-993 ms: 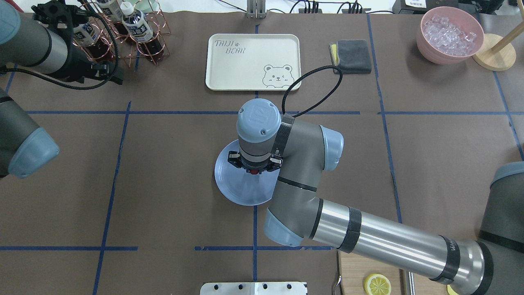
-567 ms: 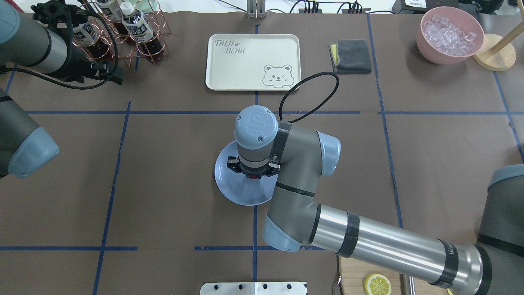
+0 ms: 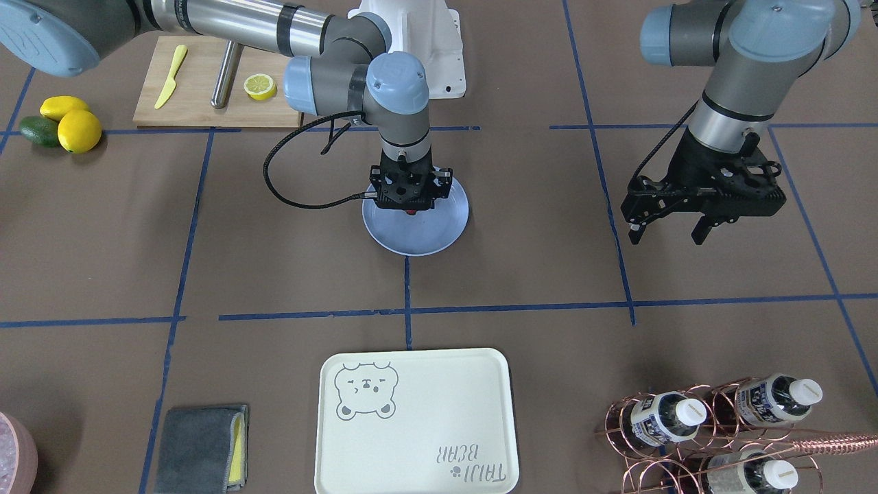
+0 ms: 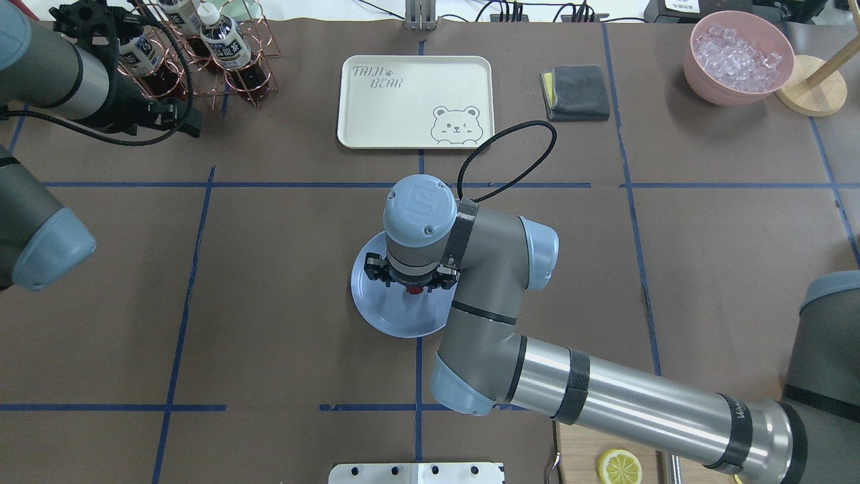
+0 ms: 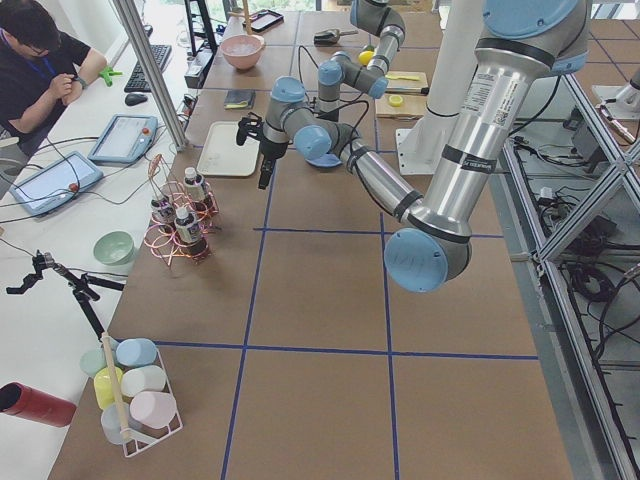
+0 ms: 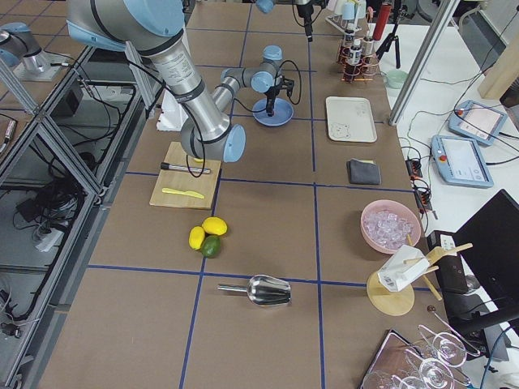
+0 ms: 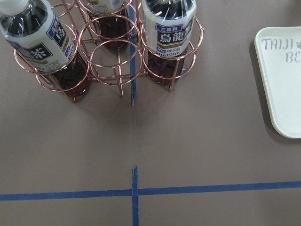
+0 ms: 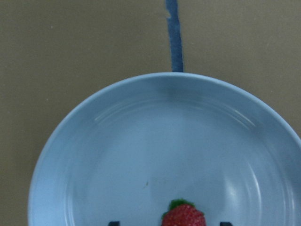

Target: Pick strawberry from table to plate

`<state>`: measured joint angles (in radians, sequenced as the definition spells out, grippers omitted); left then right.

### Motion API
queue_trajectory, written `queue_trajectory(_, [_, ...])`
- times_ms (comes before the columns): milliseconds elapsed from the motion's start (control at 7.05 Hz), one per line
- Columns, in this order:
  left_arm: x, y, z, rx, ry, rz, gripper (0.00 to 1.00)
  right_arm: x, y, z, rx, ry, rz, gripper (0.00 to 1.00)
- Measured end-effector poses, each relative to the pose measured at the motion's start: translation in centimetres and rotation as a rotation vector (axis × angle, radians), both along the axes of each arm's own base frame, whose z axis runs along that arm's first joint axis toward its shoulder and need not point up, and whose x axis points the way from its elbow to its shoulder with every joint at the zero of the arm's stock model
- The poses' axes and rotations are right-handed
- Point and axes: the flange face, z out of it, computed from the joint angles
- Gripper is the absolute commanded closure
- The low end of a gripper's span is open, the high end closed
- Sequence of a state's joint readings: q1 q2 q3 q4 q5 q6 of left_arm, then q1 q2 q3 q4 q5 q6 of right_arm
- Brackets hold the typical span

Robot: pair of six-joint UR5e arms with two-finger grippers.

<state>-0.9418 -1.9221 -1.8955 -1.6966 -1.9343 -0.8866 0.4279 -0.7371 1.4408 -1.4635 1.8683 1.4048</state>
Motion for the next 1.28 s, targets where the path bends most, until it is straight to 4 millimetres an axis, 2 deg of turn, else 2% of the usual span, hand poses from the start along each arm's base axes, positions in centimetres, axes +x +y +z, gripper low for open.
queue_trajectory(142, [0.0, 0.0, 0.0, -0.001, -0.001, -0.001, 0.00, 0.9, -0.4, -0.7, 0.004, -0.016, 0.007, 0.00])
queue_trajectory(284, [-0.1, -0.1, 0.1, -0.003, -0.002, -0.002, 0.00, 3.2, -1.7, -1.9, 0.004, -0.027, 0.025, 0.00])
queue_trajectory(426, [-0.5, -0.5, 0.5, -0.010, -0.001, 0.002, 0.00, 6.8, -3.3, -3.3, 0.011, -0.016, 0.040, 0.00])
queue_trajectory(567, [-1.7, -1.2, 0.9, -0.003, -0.003, 0.032, 0.00, 12.0, -5.3, -4.4, 0.051, 0.033, 0.032, 0.00])
queue_trajectory(709, [-3.4, -2.0, 1.5, 0.022, -0.016, 0.074, 0.00, 17.3, -7.2, -4.0, 0.094, 0.089, 0.007, 0.00])
queue_trajectory(993, [-8.6, -3.3, 4.8, 0.078, -0.093, 0.131, 0.00, 28.4, -11.2, 1.2, 0.159, 0.154, -0.064, 0.00])
queue_trajectory(1135, [-12.2, -3.8, 7.5, 0.111, -0.151, 0.162, 0.00, 34.1, -13.4, 5.0, 0.185, 0.175, -0.106, 0.00])
queue_trajectory(1277, [-16.6, -4.8, 10.7, 0.134, -0.213, 0.190, 0.00, 40.3, -15.2, 9.5, 0.206, 0.184, -0.156, 0.00])
